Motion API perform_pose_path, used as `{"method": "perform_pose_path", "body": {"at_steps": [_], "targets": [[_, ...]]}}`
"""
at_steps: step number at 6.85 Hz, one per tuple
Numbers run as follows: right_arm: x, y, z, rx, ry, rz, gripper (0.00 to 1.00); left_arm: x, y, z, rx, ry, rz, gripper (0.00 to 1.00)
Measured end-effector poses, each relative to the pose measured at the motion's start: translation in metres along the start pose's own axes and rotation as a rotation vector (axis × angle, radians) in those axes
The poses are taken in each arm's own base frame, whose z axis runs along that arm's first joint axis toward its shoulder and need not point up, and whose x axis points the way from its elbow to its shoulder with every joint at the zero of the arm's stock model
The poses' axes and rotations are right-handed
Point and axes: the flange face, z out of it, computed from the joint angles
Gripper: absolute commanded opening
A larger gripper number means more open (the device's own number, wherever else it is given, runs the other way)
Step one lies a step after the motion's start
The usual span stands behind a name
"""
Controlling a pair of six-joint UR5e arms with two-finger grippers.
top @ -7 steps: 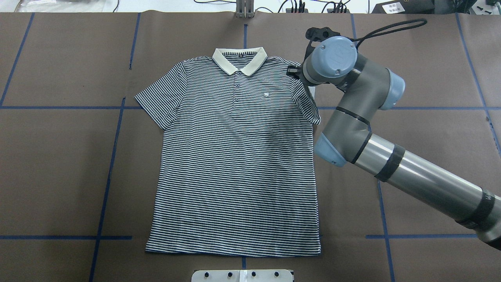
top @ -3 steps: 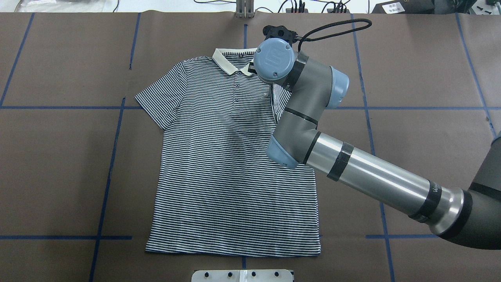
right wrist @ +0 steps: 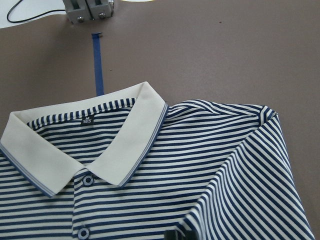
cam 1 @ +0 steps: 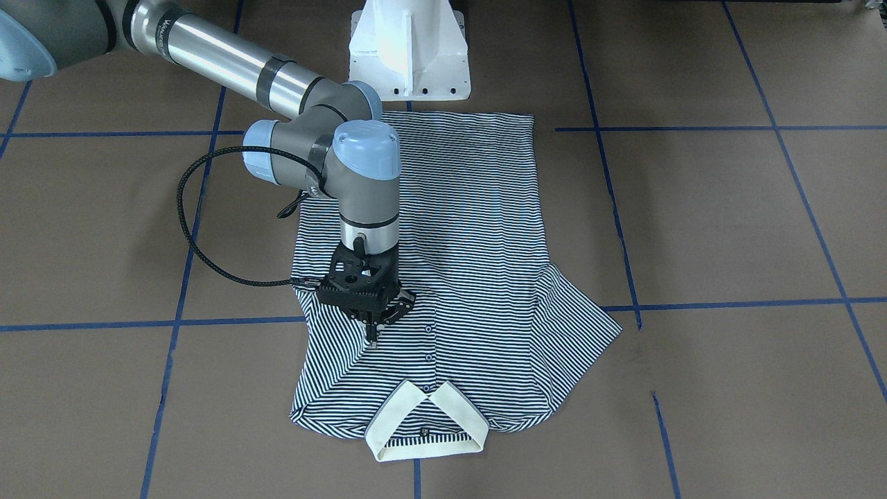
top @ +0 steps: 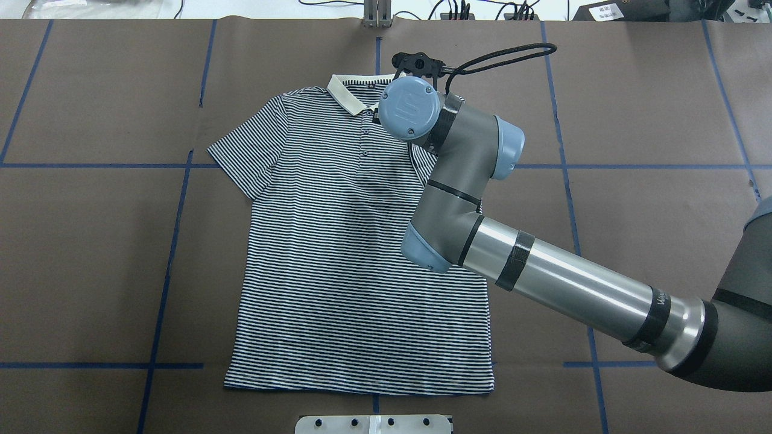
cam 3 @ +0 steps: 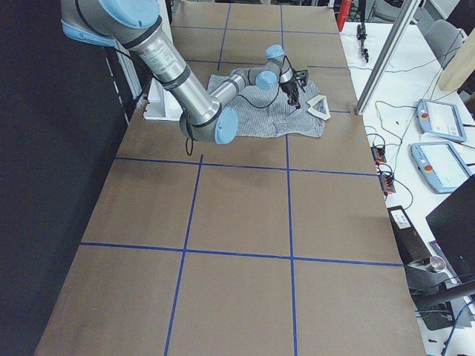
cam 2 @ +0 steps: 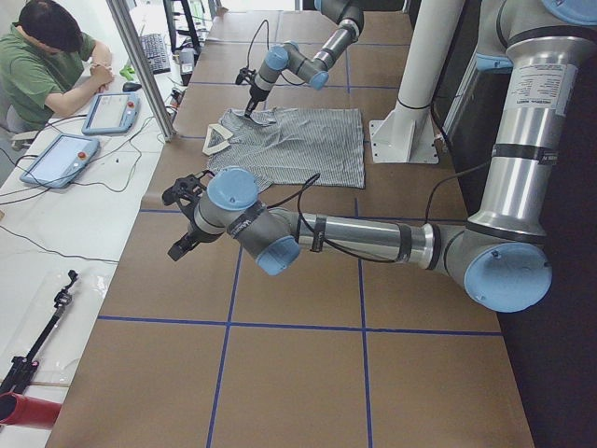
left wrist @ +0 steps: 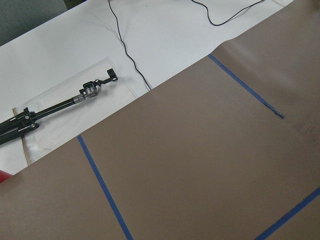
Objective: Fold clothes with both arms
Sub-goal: 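Fold the sleeve with the right gripper inward across the shirt body, then release the sleeve and raise the right gripper away from the shirt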
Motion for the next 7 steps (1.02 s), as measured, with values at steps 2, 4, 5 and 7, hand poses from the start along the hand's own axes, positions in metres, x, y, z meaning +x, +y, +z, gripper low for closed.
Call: {"method": "perform_pose_path", "body": {"at_steps": [2,4,5,7], "targets": [[-0.007,-0.013,-0.010,-0.002,-0.017,-0.058,1.00,0.000,0.000,0.000,-0.001,0.000,0.001,1.00],[0.011,-0.061,-0.018,-0.064,-0.036,-0.108,1.00,0.003,-0.005,0.002,0.007,0.003,0.009,1.00],[0.032,-0.097,-0.021,-0.106,-0.049,-0.140,1.00,0.012,-0.011,0.009,0.023,0.017,0.030,1.00],[0.121,-0.171,-0.023,-0.192,-0.079,-0.223,1.00,0.075,-0.035,0.061,0.016,0.126,-0.032,0.94]]}}
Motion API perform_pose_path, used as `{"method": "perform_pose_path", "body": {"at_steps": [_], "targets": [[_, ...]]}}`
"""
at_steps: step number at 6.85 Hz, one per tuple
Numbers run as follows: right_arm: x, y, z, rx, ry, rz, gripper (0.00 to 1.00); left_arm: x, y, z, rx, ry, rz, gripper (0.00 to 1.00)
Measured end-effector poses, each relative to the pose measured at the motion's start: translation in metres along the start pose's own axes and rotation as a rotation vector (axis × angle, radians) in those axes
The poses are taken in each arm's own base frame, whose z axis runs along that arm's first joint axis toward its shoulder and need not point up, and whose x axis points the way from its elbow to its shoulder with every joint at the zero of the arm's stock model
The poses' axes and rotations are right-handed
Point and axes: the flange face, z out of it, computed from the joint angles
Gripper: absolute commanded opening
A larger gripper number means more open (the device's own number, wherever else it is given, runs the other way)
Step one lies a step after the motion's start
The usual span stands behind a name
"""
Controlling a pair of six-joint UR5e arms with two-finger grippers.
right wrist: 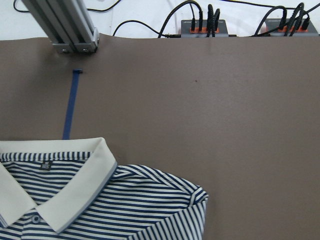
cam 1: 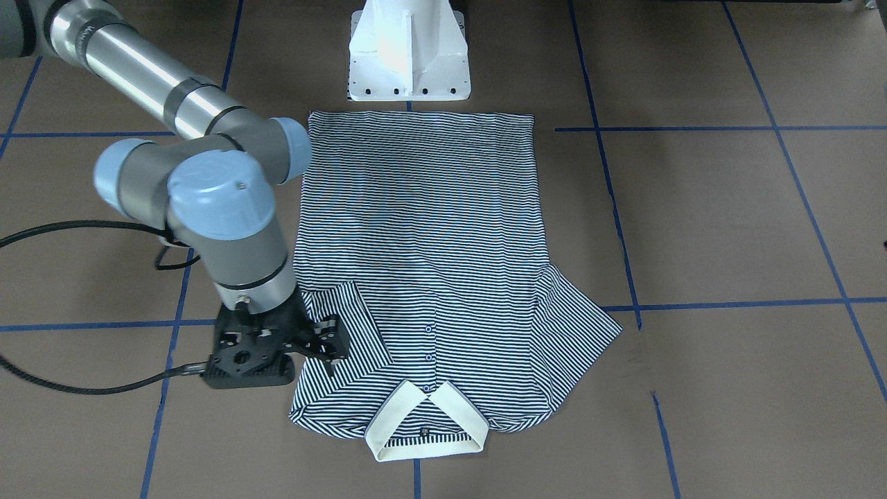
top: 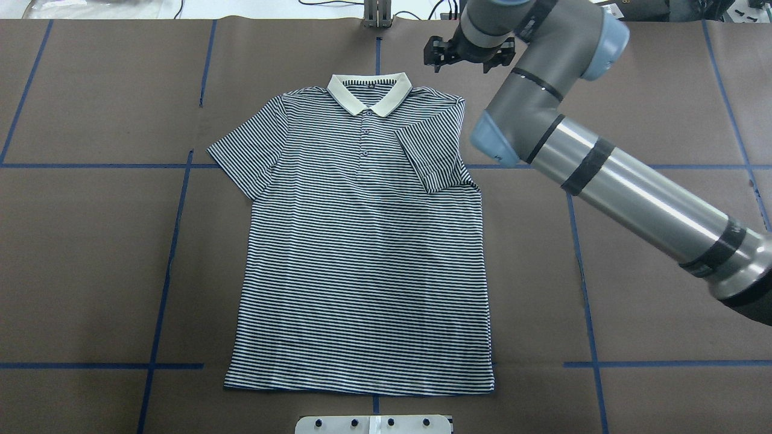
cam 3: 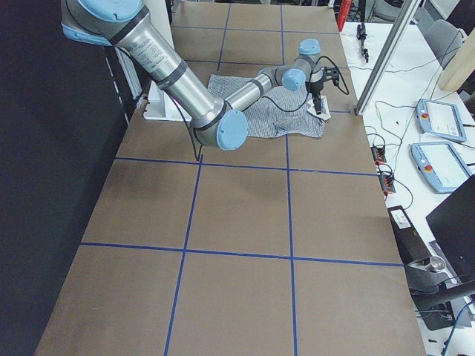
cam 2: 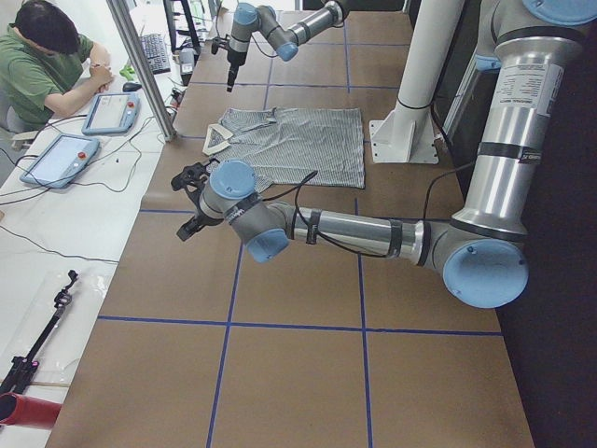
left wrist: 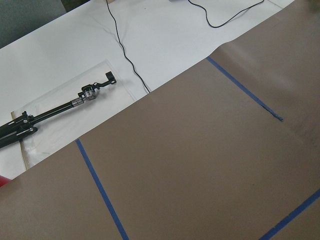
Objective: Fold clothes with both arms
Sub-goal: 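Release the sleeve and raise the right gripper away from the shirt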
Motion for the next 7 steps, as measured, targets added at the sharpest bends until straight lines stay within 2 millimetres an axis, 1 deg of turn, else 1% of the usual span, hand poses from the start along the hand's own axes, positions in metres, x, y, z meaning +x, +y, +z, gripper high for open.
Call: {"method": "perform_pose_path", "body": {"at_steps": [1,2,3,4,5,6,7], "targets": [[0.068,-0.013,-0.011,-0.024,-0.008,-0.056,1.00,0.036,-0.017,0.034,-0.013,0.036,-0.099,0.86],[0.132,-0.018,-0.021,-0.044,-0.015,-0.111,1.00,0.068,-0.032,0.065,-0.017,0.033,-0.195,0.81],[0.195,-0.018,-0.031,-0.071,-0.028,-0.157,1.00,0.104,-0.045,0.100,-0.014,0.013,-0.291,0.74],[0.242,-0.014,-0.039,-0.089,-0.040,-0.184,1.00,0.140,-0.052,0.134,-0.007,-0.009,-0.372,0.70],[0.271,-0.010,-0.044,-0.099,-0.044,-0.196,1.00,0.175,-0.056,0.170,0.000,-0.034,-0.449,0.68],[0.282,-0.007,-0.045,-0.102,-0.046,-0.198,1.00,0.203,-0.055,0.203,0.005,-0.063,-0.499,0.68],[0.286,-0.006,-0.046,-0.103,-0.046,-0.197,1.00,0.223,-0.050,0.229,0.008,-0.094,-0.524,0.65]]}}
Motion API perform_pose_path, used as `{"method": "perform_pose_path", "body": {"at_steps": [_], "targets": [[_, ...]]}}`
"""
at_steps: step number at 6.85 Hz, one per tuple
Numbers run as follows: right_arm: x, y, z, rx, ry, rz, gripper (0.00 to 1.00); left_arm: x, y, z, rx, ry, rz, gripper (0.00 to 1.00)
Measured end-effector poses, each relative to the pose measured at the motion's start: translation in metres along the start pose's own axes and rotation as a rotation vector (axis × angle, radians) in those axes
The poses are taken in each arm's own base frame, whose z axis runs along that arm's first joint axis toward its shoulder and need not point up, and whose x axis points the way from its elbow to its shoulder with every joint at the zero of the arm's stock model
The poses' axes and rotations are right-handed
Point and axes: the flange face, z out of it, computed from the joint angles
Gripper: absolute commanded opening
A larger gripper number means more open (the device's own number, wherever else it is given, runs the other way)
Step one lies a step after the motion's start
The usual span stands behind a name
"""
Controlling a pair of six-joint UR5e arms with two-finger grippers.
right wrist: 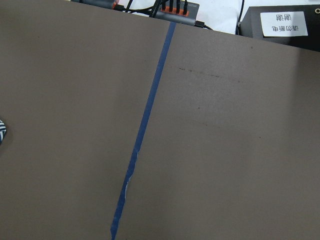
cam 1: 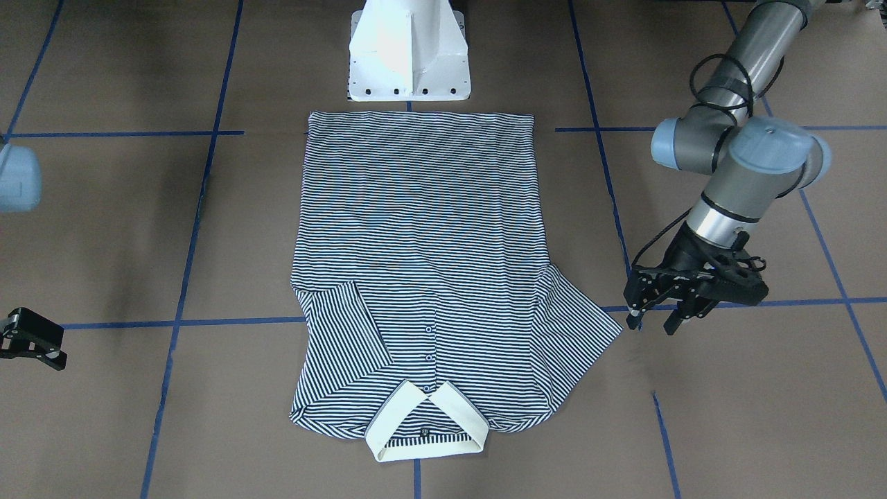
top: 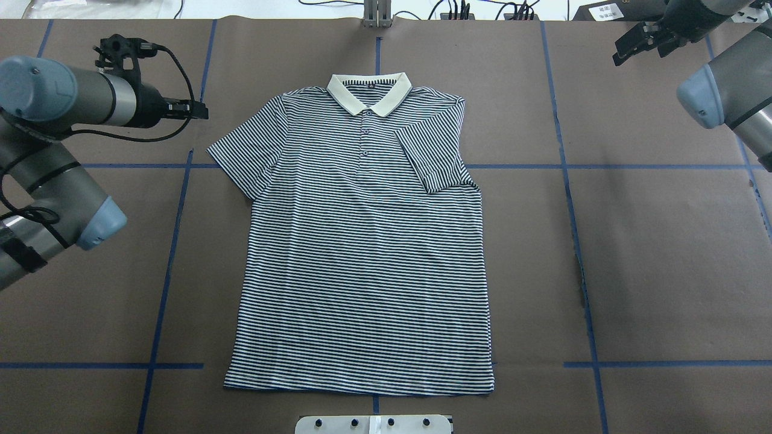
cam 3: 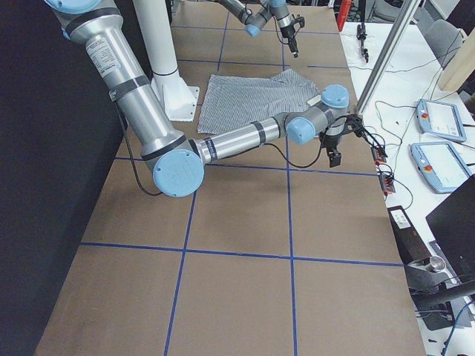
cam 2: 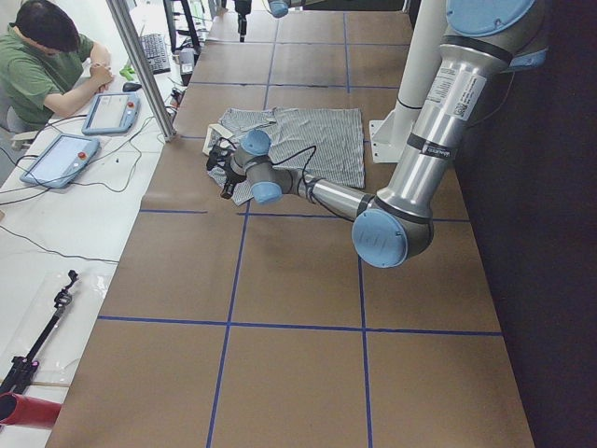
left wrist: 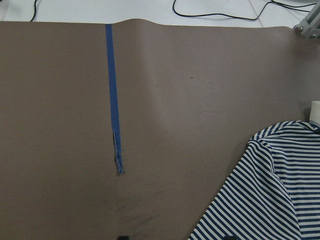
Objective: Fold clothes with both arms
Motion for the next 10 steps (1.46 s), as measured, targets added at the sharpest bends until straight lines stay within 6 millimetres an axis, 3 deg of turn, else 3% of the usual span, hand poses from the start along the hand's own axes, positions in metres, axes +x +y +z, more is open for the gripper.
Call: {"method": "perform_pose_path", "body": {"at_steps": [1,4,8,10], "targets": [[0.002,0.001,0.000,-0.001,0.001,0.001,1.00,0.008,0.012,0.017,0.002,-0.023,-0.009,0.61],[0.003,0.003,0.001,-0.003,0.002,0.004,1.00,0.010,0.032,0.039,0.003,-0.066,-0.034,0.56],[0.005,0.004,0.002,-0.005,0.003,0.005,1.00,0.013,0.047,0.048,-0.011,-0.076,-0.051,0.56],[0.005,0.004,0.002,-0.005,0.003,0.005,1.00,0.013,0.047,0.049,-0.012,-0.077,-0.051,0.48]]}}
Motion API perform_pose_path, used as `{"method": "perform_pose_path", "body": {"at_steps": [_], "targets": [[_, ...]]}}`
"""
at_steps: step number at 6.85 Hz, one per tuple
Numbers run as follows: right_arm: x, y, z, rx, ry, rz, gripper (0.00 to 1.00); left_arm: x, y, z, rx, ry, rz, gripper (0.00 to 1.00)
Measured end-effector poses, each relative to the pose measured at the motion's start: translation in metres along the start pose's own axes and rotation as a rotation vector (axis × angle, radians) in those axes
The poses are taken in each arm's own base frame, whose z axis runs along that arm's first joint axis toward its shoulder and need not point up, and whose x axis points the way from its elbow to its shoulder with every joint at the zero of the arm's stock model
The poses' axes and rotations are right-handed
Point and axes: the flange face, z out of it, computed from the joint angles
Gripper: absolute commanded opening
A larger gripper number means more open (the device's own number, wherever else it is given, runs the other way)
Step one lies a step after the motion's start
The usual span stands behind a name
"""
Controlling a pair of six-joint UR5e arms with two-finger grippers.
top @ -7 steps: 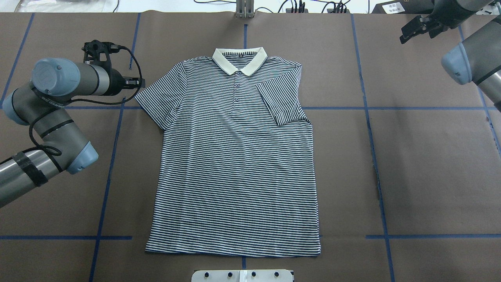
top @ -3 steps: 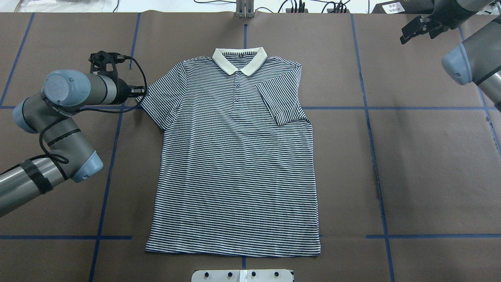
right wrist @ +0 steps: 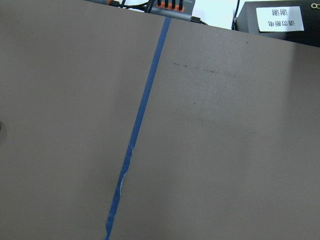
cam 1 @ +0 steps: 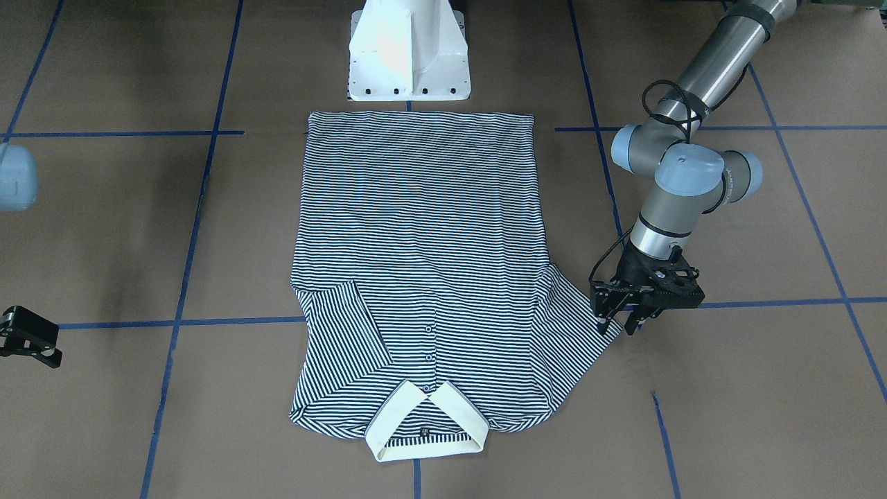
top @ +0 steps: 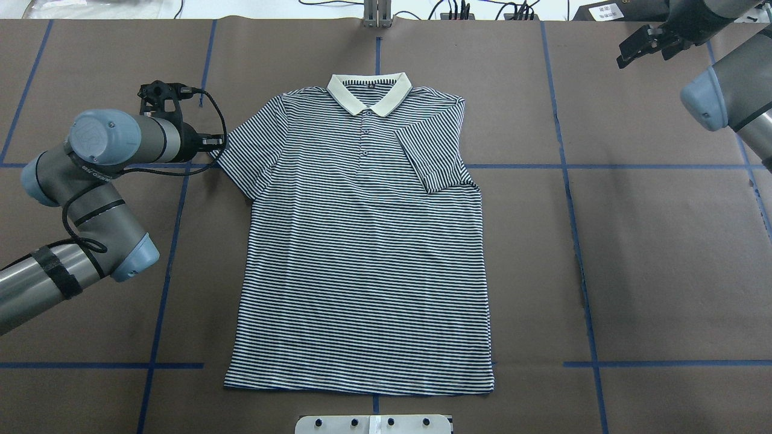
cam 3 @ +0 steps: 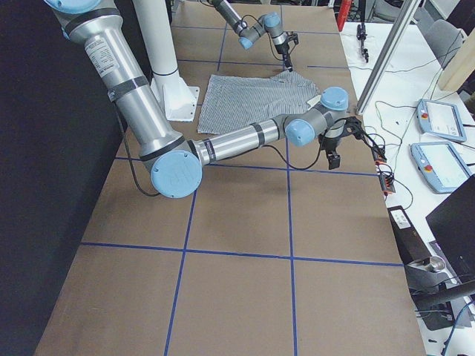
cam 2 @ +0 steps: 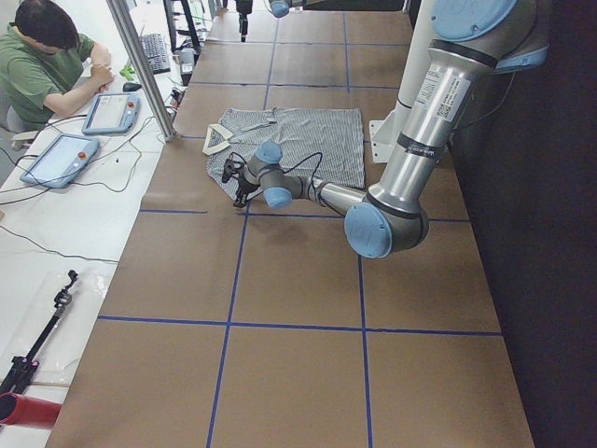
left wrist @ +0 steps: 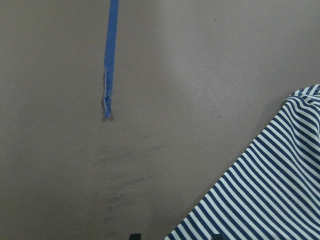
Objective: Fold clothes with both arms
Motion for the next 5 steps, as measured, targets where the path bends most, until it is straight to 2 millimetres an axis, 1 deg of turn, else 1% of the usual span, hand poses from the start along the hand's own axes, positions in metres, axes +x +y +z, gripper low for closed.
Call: {"method": "perform_pose_path", "body": {"at_steps": [1,2,3,5], "targets": [[0.0000,0.0000,0.0000,0.000,0.000,0.000,1.00,-0.0003,-0.0001,0.0001,0.002,-0.002,0.001,0.46],[0.0000,0.0000,0.0000,0.000,0.000,0.001,1.00,-0.0006,-0.0008,0.0001,0.008,-0.005,0.001,0.37],[-0.0002,0.0000,0.0000,0.000,0.000,0.001,1.00,-0.0004,-0.0014,0.0000,0.014,-0.007,0.001,0.25],[-0.0008,-0.0005,-0.0002,0.001,-0.001,0.001,1.00,0.0003,-0.0019,-0.0001,0.018,-0.008,0.000,0.25]]}}
